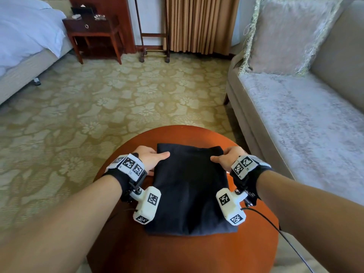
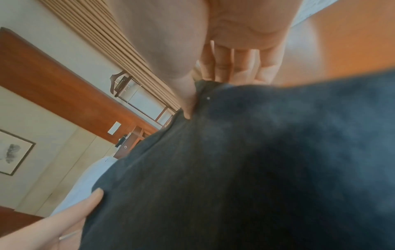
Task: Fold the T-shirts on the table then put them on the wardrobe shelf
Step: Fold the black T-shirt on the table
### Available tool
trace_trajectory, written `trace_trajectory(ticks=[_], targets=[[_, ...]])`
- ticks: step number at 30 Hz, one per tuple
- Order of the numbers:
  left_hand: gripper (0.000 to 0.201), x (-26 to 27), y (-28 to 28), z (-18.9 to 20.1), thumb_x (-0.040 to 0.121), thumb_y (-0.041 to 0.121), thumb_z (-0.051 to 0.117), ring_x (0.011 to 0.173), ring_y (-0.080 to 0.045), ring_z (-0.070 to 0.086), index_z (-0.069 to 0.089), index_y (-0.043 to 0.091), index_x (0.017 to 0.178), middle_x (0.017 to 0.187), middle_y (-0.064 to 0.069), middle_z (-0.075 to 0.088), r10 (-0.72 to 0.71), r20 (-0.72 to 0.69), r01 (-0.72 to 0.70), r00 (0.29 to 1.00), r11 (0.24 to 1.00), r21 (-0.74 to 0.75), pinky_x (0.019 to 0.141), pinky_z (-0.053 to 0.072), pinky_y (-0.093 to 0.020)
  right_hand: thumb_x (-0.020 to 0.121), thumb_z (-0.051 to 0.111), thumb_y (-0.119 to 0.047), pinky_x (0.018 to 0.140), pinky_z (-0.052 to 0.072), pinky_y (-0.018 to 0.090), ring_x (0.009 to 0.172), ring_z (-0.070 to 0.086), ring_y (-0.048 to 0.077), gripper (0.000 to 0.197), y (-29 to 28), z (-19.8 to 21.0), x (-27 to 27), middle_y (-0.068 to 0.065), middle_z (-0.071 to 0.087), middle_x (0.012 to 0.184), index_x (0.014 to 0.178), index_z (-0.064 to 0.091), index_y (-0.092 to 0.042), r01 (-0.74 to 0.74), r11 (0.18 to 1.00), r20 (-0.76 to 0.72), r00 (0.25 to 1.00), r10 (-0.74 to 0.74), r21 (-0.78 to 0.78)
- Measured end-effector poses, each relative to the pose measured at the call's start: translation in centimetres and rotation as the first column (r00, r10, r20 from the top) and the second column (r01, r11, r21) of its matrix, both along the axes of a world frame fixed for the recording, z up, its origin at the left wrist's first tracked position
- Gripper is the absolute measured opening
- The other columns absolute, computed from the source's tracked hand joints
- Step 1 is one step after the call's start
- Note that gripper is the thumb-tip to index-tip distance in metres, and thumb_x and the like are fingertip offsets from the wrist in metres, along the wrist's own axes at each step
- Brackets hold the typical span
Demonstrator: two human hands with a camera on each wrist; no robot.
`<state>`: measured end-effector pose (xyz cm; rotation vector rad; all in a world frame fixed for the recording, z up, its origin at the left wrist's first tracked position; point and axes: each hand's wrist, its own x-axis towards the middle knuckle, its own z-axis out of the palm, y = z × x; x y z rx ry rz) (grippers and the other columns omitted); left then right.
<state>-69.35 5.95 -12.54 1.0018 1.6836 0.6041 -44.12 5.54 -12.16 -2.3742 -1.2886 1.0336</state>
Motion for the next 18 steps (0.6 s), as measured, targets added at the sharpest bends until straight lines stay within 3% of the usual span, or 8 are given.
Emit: trace_trajectory(ticks=[4,6,10,13,15,18], targets=[[0.022,0.0,-2.4,1.1,0.084,0.023,0.077,0.081,-0.02,0.068,0.065,0.006,0.087,0.087,-0.007,0.069,0.035,0.086,-0.033,0.996,0.999,-0.027,0.059,0.054,-0.028,0.069,0.078,-0.051,0.067,0.054,0.032,0.065,0.064,0.024,0.048,-1.2,0.8,0.2,0.007,0.066,0.073,0.082,0.063,-0.007,0.06,0.998,-0.039,0.997,-0.06,-0.01],[0.02,-0.3,-4.0,1.4,0.084,0.021,0.077,0.081,-0.018,0.065,0.063,0.006,0.088,0.089,-0.007,0.067,0.03,0.095,-0.027,0.995,0.999,-0.032,0.065,0.054,-0.029,0.072,0.077,-0.043,0.058,0.047,0.028,0.061,0.06,0.025,0.042,-3.0,1.7,0.6,0.009,0.063,0.07,0.078,0.062,-0.004,0.089,0.996,-0.084,0.992,-0.091,-0.029],[0.036,-1.1,-7.5,1.2,0.078,0.025,0.082,0.103,-0.027,0.063,0.064,0.006,0.103,0.107,-0.012,0.066,0.011,0.046,-0.01,0.999,1.0,-0.017,0.088,0.056,-0.04,0.078,0.069,-0.034,0.058,0.044,0.028,0.079,0.067,0.027,0.032,-7.6,2.5,0.6,0.012,0.072,0.087,0.09,0.069,-0.004,0.074,0.994,-0.195,0.977,-0.087,-0.075],[0.03,-1.3,-10.4,0.7,0.076,0.027,0.084,0.097,-0.028,0.065,0.065,0.01,0.092,0.104,-0.012,0.068,-0.004,0.006,0.004,1.0,1.0,-0.03,0.087,0.057,-0.042,0.08,0.069,-0.029,0.056,0.041,0.027,0.075,0.068,0.024,0.03,-11.1,2.2,0.3,0.012,0.073,0.086,0.093,0.069,-0.002,0.053,0.995,-0.245,0.967,-0.072,-0.083],[0.033,-1.0,-12.2,0.3,0.074,0.027,0.084,0.098,-0.028,0.065,0.068,0.005,0.093,0.104,-0.013,0.068,-0.031,-0.019,0.03,0.999,0.999,-0.042,0.087,0.057,-0.045,0.079,0.072,-0.029,0.057,0.044,0.027,0.075,0.068,0.025,0.032,-13.0,2.1,0.3,0.012,0.073,0.087,0.093,0.068,-0.002,0.053,0.996,-0.249,0.966,-0.068,-0.067],[0.051,-0.7,-14.3,0.0,0.074,0.026,0.085,0.101,-0.025,0.059,0.063,0.006,0.115,0.11,-0.008,0.06,-0.051,-0.091,0.049,0.995,0.999,-0.022,0.087,0.057,-0.042,0.074,0.076,-0.036,0.06,0.047,0.028,0.068,0.065,0.024,0.034,-15.3,1.7,0.5,0.009,0.07,0.077,0.087,0.068,-0.005,0.049,0.999,-0.208,0.977,-0.053,-0.022]])
